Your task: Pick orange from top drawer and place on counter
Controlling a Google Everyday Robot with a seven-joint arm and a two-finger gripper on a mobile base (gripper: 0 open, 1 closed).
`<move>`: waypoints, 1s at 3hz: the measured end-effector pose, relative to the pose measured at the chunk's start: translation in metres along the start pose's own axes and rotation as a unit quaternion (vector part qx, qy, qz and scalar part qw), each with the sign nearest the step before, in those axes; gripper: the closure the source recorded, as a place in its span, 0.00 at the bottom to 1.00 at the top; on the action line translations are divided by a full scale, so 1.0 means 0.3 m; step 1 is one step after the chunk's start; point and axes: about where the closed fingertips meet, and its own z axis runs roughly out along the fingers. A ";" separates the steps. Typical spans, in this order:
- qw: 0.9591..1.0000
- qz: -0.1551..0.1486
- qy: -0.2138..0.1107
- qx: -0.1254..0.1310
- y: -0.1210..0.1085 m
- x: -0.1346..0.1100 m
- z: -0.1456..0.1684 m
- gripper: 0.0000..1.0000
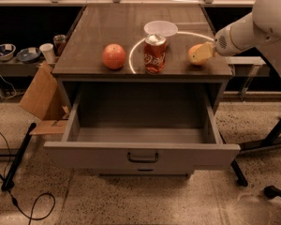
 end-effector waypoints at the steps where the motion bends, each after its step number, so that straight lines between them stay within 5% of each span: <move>1: 1.000 0.003 -0.001 0.003 -0.001 -0.003 0.001 0.39; 3: 1.000 0.007 0.001 0.005 0.000 0.002 0.006 0.00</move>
Offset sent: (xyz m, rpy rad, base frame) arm 0.0007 -0.0041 0.0056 -0.0006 -0.0089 -0.0301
